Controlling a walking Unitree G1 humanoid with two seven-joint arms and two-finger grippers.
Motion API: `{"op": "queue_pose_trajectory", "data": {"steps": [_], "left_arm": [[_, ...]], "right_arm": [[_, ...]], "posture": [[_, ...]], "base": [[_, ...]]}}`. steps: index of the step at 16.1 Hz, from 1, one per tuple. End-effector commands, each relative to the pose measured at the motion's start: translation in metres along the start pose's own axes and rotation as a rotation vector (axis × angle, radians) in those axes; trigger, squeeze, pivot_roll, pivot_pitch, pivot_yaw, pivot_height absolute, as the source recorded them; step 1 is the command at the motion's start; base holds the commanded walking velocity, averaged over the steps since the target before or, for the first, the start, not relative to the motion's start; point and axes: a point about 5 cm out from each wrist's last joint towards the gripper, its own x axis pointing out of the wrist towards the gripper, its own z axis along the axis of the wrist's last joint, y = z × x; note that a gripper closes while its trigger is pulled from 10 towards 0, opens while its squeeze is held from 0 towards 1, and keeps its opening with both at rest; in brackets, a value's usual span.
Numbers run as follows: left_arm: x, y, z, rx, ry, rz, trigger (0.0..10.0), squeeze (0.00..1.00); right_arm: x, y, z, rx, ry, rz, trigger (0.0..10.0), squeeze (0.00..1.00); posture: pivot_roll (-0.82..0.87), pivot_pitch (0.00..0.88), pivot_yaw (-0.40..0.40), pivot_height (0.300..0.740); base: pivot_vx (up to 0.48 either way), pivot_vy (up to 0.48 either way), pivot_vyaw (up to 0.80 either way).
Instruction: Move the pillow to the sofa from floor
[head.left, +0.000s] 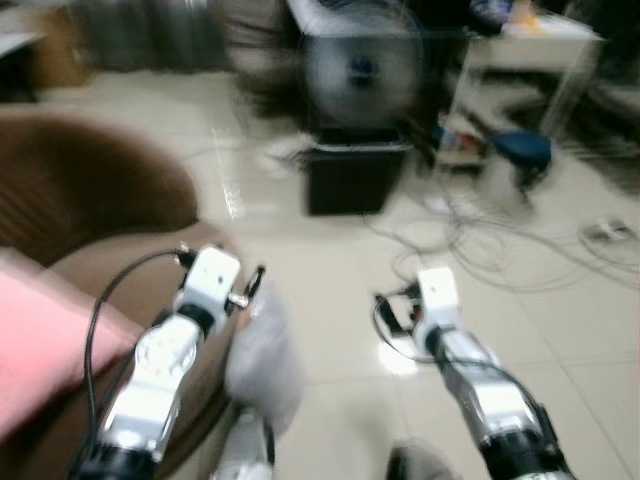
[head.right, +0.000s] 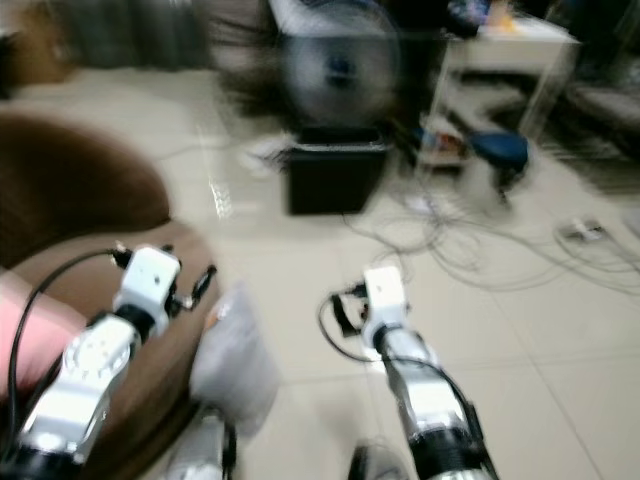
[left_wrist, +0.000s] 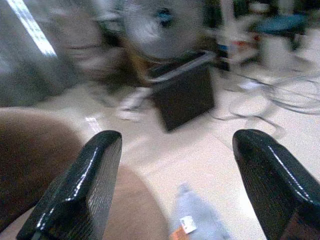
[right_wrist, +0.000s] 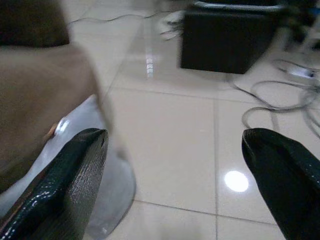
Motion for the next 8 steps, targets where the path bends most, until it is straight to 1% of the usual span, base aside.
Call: {"op": "queue_pose_trajectory", "data": {"steps": [1, 3, 7, 8], "left_arm": [[-0.0039, 0.0011, -0.0065, 0.0, 0.03, 0.002, 10.0, 0.0], [-0.005, 0.0003, -0.0064, 0.005, 0.028, 0.001, 10.0, 0.0], [-0.0053, -0.0021, -0.0025, -0.009, 0.007, -0.035, 10.0, 0.0], [-0.0046, -0.0017, -0.0017, -0.011, 0.005, -0.036, 10.0, 0.0]], "right_arm": [[0.001, 0.0046, 0.0027, 0.008, -0.015, 0.015, 10.0, 0.0], [0.0006, 0.0045, 0.0011, 0.011, -0.011, 0.016, 10.0, 0.0], [-0.0003, 0.0048, -0.0018, 0.01, 0.0, 0.019, 10.0, 0.0], [0.0, 0.0051, -0.0017, 0.011, 0.0, 0.019, 10.0, 0.0]], "posture": [[0.14, 0.0, 0.001, 0.616], [0.15, 0.0, -0.003, 0.616], [0.14, 0.0, 0.002, 0.616], [0.15, 0.0, 0.003, 0.616]], "base": [[0.0, 0.0, 0.0], [0.0, 0.0, 0.0], [0.0, 0.0, 0.0], [0.24, 0.0, 0.0]]}}
